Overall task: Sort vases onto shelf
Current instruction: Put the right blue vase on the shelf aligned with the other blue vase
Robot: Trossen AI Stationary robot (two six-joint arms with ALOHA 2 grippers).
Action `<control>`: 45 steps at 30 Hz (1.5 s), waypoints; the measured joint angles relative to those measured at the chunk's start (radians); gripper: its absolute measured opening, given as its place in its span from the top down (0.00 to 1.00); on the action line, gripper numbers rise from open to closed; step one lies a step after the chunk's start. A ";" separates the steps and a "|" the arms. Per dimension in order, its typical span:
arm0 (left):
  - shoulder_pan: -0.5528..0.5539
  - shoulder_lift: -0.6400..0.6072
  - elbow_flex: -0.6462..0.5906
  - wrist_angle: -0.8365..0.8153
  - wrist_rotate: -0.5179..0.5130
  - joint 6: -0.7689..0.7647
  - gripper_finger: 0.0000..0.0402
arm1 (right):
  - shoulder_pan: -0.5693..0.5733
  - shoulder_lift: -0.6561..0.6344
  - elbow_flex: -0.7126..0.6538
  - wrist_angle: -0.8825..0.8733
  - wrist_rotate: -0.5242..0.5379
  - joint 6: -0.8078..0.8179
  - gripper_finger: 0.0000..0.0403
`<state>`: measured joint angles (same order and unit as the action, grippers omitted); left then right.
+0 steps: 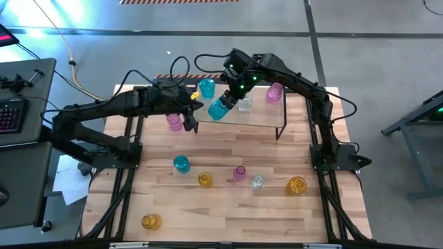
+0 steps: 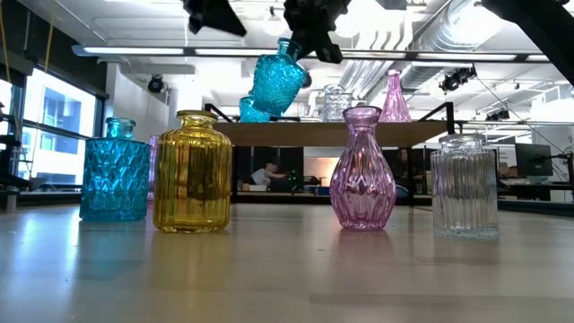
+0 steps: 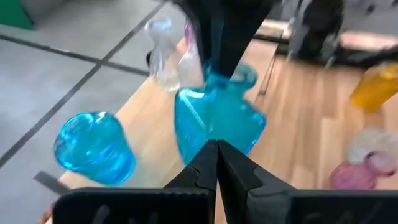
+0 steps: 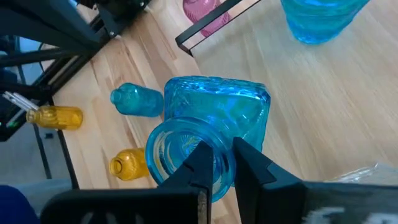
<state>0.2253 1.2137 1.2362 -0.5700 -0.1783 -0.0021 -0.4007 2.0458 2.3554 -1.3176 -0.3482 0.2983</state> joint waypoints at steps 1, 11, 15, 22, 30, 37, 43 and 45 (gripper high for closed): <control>0.005 0.006 0.000 -0.008 0.000 0.020 1.00 | 0.000 0.000 0.000 0.005 0.000 0.010 0.95; 0.017 0.106 -0.002 0.018 -0.023 0.119 1.00 | 0.000 0.000 0.000 0.020 -0.001 0.061 0.95; 0.024 0.130 -0.002 0.016 -0.024 0.144 1.00 | -0.001 0.000 0.000 0.015 0.001 0.072 0.95; 0.031 0.155 -0.002 0.039 -0.003 0.143 1.00 | -0.001 0.000 0.000 -0.013 0.000 0.091 0.95; 0.029 0.182 -0.003 0.078 0.004 0.137 1.00 | -0.002 0.000 0.000 -0.050 -0.002 0.088 0.95; 0.030 0.181 -0.003 0.089 0.005 0.128 1.00 | -0.002 0.000 0.001 -0.060 -0.005 0.051 0.93; 0.031 0.181 -0.003 0.095 -0.001 0.118 1.00 | 0.001 0.000 -0.013 -0.058 -0.034 0.038 0.88; 0.031 0.181 -0.003 0.105 -0.002 0.111 1.00 | 0.001 0.000 -0.014 -0.053 -0.048 0.037 0.86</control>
<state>0.2562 1.3952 1.2331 -0.4649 -0.1808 0.1086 -0.3995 2.0460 2.3413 -1.3708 -0.3964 0.3354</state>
